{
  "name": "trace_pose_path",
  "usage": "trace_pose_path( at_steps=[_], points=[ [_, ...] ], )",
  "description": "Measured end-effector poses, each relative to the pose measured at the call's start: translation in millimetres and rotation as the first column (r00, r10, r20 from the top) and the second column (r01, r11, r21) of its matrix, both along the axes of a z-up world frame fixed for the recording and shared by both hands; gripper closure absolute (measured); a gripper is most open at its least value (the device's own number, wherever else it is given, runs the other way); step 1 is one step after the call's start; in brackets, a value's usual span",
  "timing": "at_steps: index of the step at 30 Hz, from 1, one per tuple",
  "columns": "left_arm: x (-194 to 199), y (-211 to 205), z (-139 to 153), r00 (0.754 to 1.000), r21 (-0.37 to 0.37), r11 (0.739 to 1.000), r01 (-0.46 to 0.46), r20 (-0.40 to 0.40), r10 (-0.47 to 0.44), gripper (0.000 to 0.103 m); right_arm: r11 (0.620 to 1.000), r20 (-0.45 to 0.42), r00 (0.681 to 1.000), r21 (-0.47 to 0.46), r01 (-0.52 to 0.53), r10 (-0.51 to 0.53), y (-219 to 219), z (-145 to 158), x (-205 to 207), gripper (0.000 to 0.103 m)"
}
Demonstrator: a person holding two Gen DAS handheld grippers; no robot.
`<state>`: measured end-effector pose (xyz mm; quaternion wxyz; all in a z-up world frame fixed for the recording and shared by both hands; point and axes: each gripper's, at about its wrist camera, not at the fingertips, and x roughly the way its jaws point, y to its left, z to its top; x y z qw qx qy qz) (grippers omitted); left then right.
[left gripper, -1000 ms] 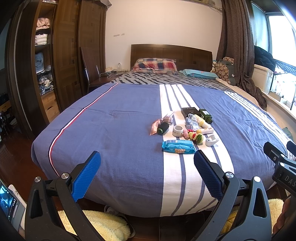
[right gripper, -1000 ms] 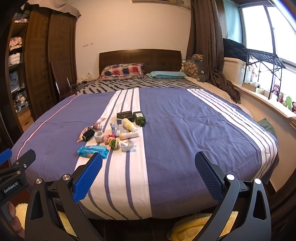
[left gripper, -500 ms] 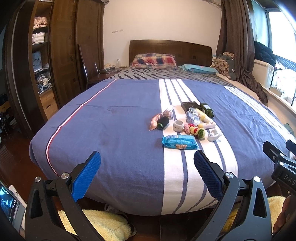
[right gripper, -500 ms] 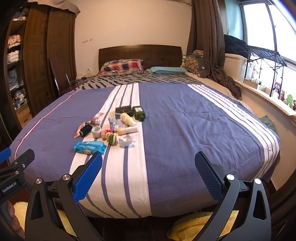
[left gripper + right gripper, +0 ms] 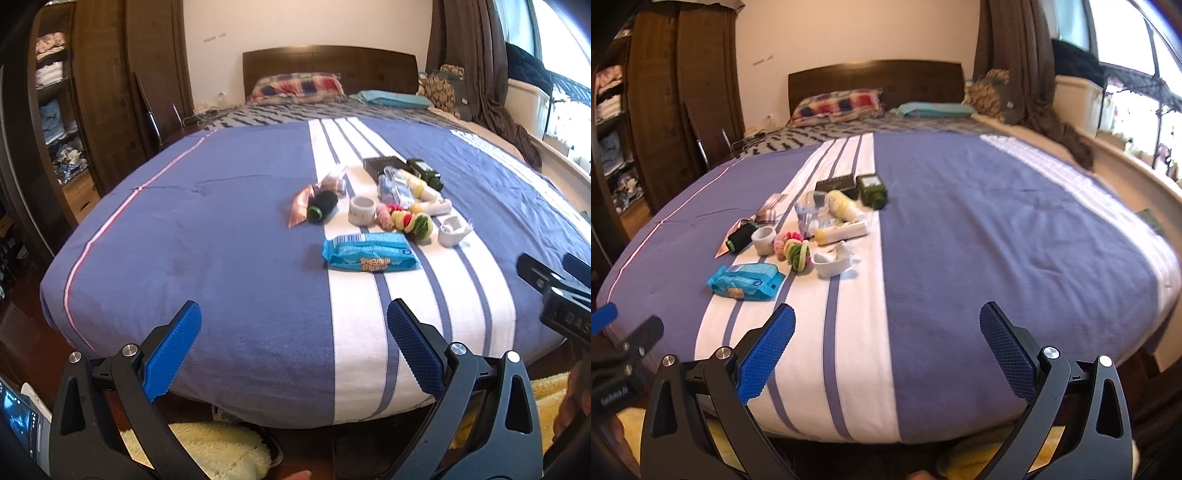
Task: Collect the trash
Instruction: 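Grasp the blue wipe pack with the left tool while the right tool grasps the white tissue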
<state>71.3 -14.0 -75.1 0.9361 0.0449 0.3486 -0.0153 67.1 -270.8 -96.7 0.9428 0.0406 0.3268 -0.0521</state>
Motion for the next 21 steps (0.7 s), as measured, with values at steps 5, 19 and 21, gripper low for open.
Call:
trace_pose_path(
  at_steps=[5,19,21],
  points=[
    [19,-2,-14,0.999,-0.023,1.000,0.014,-0.045,-0.015,0.008,0.998,-0.039,0.997,0.015,-0.060,0.061,8,-15,40,0.015],
    [65,-34,-31,0.985,-0.091,0.988,0.123,-0.107,-0.132,0.011,0.992,-0.121,0.985,-0.001,-0.127,0.126,14,-32,108,0.067],
    [73,-41,-31,0.983,-0.095,0.986,0.135,-0.108,-0.145,0.010,0.992,-0.116,0.985,0.021,-0.125,0.127,6,-31,110,0.082]
  ],
)
